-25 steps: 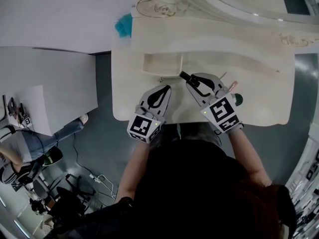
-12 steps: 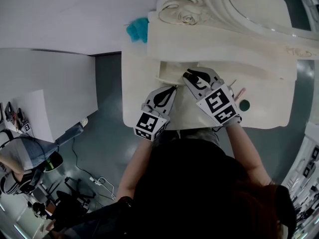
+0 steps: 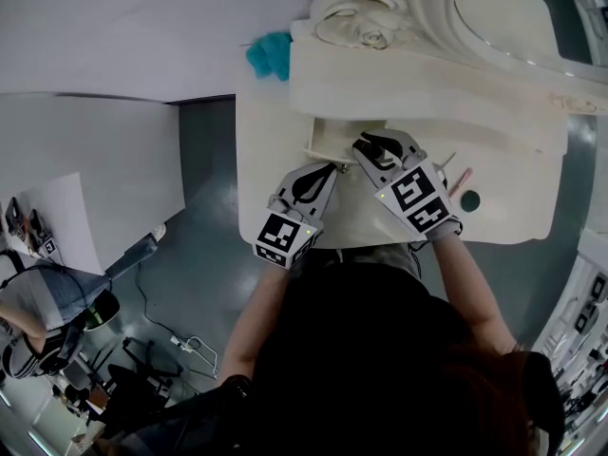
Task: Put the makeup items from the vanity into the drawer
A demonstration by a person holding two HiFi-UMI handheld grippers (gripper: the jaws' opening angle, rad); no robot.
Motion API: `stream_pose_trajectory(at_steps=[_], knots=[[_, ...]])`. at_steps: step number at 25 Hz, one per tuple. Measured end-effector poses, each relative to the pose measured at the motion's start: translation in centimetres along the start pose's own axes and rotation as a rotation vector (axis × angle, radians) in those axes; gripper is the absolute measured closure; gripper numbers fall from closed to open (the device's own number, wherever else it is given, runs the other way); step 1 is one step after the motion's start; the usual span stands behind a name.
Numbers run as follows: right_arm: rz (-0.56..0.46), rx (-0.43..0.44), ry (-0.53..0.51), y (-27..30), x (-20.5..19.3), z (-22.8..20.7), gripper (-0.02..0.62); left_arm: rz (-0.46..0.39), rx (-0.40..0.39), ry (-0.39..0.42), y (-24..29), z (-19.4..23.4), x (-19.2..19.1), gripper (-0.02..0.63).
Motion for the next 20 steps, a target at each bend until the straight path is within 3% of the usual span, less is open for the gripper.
stream_pose_trajectory(at_steps=[10, 20], knots=[[-0.02, 0.005, 0.063, -1.0, -1.0, 0.0, 0.5, -0.005, 0.0, 0.002, -0.4, 0.1, 0.0, 0.589], [-0.041, -0.06, 0.061, -2.9, -1.9, 0.4, 0.5, -0.006, -0.004, 0.008, -0.6, -0.4, -0.3, 0.589]])
Point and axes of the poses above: the fingertips, and each gripper's own axes: y forward along the fingers, z to its left, x out of its top, the point moved 9 cm from there along -y, backward along the fingers, and after that the axes turned 10 degrees about z, right-handed, at the moved point
